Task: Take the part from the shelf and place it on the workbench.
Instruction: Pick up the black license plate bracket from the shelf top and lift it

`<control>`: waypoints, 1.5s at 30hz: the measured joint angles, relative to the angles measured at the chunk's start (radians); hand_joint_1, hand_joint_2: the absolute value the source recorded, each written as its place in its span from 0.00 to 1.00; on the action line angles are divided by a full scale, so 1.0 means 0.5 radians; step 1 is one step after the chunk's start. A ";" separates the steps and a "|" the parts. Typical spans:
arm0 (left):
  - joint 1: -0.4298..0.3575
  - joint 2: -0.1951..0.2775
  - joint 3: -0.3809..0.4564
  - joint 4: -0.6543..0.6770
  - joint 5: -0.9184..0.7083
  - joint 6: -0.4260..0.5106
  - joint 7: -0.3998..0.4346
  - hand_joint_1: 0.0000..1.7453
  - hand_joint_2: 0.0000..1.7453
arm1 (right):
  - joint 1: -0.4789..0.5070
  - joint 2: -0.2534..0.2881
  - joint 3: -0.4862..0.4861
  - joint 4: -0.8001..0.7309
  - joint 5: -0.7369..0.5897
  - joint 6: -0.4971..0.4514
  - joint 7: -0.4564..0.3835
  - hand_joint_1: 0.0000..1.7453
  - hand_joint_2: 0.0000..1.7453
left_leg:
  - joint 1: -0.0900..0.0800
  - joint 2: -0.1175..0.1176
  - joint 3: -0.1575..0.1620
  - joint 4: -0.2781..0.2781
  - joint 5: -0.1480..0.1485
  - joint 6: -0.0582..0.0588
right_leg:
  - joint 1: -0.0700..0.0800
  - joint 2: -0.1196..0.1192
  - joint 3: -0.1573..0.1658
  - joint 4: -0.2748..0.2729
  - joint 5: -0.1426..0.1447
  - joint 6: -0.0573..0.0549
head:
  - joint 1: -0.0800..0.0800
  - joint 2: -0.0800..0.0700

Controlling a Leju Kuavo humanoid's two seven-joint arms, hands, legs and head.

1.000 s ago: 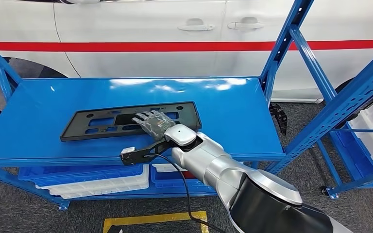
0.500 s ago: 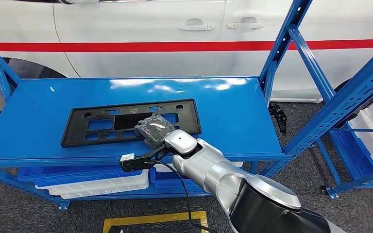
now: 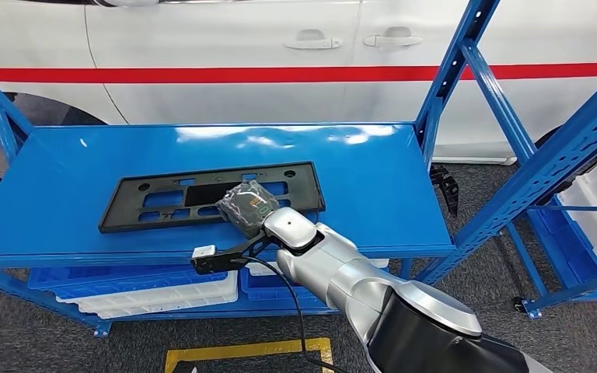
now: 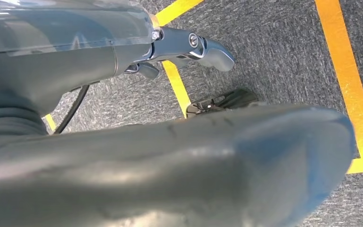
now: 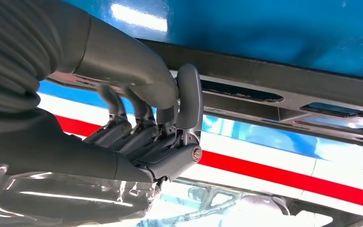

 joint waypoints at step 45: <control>-0.003 -0.018 0.001 0.000 0.014 -0.008 -0.024 0.00 0.00 | -0.198 0.001 0.114 -0.157 -0.048 0.335 0.106 0.00 1.00 | 0.000 0.000 0.000 0.000 0.000 0.000 | 0.000 0.000 0.000 0.002 0.000 0.000 | 0.000 0.000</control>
